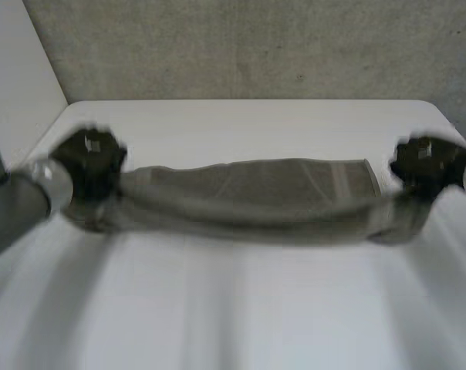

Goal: Fold the towel.

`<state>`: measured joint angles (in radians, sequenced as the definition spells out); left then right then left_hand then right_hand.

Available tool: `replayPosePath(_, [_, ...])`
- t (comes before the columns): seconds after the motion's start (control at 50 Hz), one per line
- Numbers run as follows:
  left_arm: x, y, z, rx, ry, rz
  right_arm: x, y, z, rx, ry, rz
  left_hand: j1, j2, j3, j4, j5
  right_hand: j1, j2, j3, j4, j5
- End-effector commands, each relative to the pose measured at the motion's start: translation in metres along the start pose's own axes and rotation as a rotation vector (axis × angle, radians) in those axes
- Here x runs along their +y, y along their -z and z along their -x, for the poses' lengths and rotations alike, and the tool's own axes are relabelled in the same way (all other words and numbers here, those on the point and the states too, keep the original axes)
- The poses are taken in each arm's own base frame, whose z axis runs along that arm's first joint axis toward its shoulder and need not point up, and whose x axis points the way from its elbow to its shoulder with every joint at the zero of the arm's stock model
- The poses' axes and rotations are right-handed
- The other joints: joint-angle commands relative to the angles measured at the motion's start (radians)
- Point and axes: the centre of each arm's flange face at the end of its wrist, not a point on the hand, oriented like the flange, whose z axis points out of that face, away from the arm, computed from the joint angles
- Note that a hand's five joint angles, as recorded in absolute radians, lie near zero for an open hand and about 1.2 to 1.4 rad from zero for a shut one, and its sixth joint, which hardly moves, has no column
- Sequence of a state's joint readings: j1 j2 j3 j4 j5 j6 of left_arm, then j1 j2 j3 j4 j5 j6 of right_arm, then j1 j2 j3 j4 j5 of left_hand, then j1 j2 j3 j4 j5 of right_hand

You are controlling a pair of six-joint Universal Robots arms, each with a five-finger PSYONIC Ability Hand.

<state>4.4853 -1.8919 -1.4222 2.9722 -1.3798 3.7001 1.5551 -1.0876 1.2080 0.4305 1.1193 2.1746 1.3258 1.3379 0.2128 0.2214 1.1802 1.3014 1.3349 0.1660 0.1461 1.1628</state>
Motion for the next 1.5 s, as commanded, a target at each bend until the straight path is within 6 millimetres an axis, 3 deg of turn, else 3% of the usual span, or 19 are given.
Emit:
replayPosePath(0.02, [-0.109,-0.031,0.062,-0.333,0.107,-0.611,-0.123,0.021,-0.119,0.683,-0.026,-0.522,0.070,0.058,-0.038,-0.047,0.042,0.095,0.061,0.009,0.028,0.059])
replayPosePath(0.04, [-0.133,-0.022,0.067,-0.370,0.110,-0.748,-0.123,0.021,-0.119,0.684,-0.026,-0.523,0.070,0.058,-0.038,-0.047,0.042,0.095,0.061,0.009,0.028,0.059])
replayPosePath(0.06, [-0.134,-0.021,0.067,-0.370,0.110,-0.750,-0.142,0.043,-0.134,0.770,-0.039,-0.631,0.070,0.058,-0.038,-0.047,0.042,0.095,0.061,0.009,0.028,0.059])
replayPosePath(0.08, [-0.158,-0.003,0.073,-0.409,0.111,-0.890,-0.142,0.044,-0.134,0.771,-0.039,-0.633,0.070,0.058,-0.038,-0.047,0.042,0.095,0.061,0.009,0.028,0.059])
replayPosePath(0.1, [-0.159,-0.002,0.073,-0.410,0.111,-0.891,-0.161,0.069,-0.141,0.819,-0.042,-0.731,0.070,0.058,-0.038,-0.047,0.042,0.095,0.061,0.009,0.028,0.059])
replayPosePath(0.14, [-0.191,0.033,0.077,-0.457,0.094,-1.082,-0.171,0.086,-0.141,0.829,-0.055,-0.783,0.070,0.058,-0.038,-0.047,0.042,0.095,0.061,0.009,0.028,0.059])
replayPosePath(0.32, [-0.170,0.028,0.053,-0.345,0.060,-1.048,-0.158,0.089,-0.107,0.662,-0.062,-0.769,0.070,0.058,-0.038,-0.047,0.042,0.095,0.061,0.009,0.028,0.059])
replayPosePath(0.42, [-0.117,0.006,0.029,-0.245,0.066,-0.881,-0.139,0.076,-0.080,0.535,-0.069,-0.720,0.070,0.058,-0.038,-0.047,0.042,0.095,0.061,0.009,0.028,0.059])
replayPosePath(0.48, [-0.102,0.001,0.026,-0.231,0.071,-0.836,-0.122,0.063,-0.059,0.444,-0.093,-0.675,0.070,0.058,-0.038,-0.047,0.042,0.095,0.061,0.009,0.028,0.059])
replayPosePath(0.52, [-0.067,-0.010,0.021,-0.215,0.079,-0.735,-0.110,0.056,-0.048,0.398,-0.108,-0.645,0.070,0.058,-0.038,-0.047,0.042,0.095,0.061,0.009,0.028,0.059])
replayPosePath(0.54, [-0.067,-0.010,0.021,-0.215,0.079,-0.735,-0.097,0.050,-0.039,0.362,-0.121,-0.613,0.070,0.058,-0.038,-0.047,0.042,0.095,0.061,0.009,0.028,0.059])
replayPosePath(0.58, [-0.031,-0.022,0.012,-0.184,0.102,-0.628,-0.081,0.044,-0.029,0.320,-0.138,-0.573,0.070,0.058,-0.038,-0.047,0.042,0.095,0.061,0.009,0.028,0.059])
replayPosePath(0.6, [-0.031,-0.022,0.012,-0.184,0.102,-0.627,-0.067,0.039,-0.019,0.286,-0.149,-0.539,0.070,0.058,-0.038,-0.047,0.042,0.095,0.061,0.009,0.028,0.059])
replayPosePath(0.7, [0.033,-0.033,-0.009,-0.123,0.103,-0.434,-0.025,0.024,0.021,0.162,-0.146,-0.433,0.070,0.058,-0.038,-0.047,0.042,0.095,0.061,0.009,0.028,0.059])
replayPosePath(0.74, [0.047,-0.035,-0.016,-0.104,0.083,-0.387,0.006,0.014,0.042,0.105,-0.142,-0.341,0.070,0.058,-0.038,-0.047,0.042,0.095,0.061,0.009,0.028,0.059])
replayPosePath(0.88, [0.085,-0.026,-0.043,0.013,-0.011,-0.226,0.050,0.004,0.067,0.038,-0.097,-0.195,0.070,0.058,-0.038,-0.047,0.042,0.095,0.061,0.009,0.028,0.059])
replayPosePath(1.0, [0.096,-0.009,-0.053,0.122,-0.029,-0.116,0.056,0.016,0.053,0.043,-0.105,-0.139,0.070,0.058,-0.038,-0.047,0.042,0.095,0.061,0.009,0.028,0.059])
replayPosePath(1.22, [0.069,0.027,-0.043,0.197,0.009,-0.090,0.036,0.053,0.028,0.070,-0.103,-0.185,0.070,0.058,-0.038,-0.047,0.042,0.095,0.061,0.009,0.028,0.059])
replayPosePath(1.5, [0.039,0.078,-0.048,0.293,0.047,-0.064,0.040,0.088,0.006,0.038,-0.099,-0.181,0.070,0.058,-0.038,-0.047,0.042,0.095,0.061,0.009,0.028,0.059])
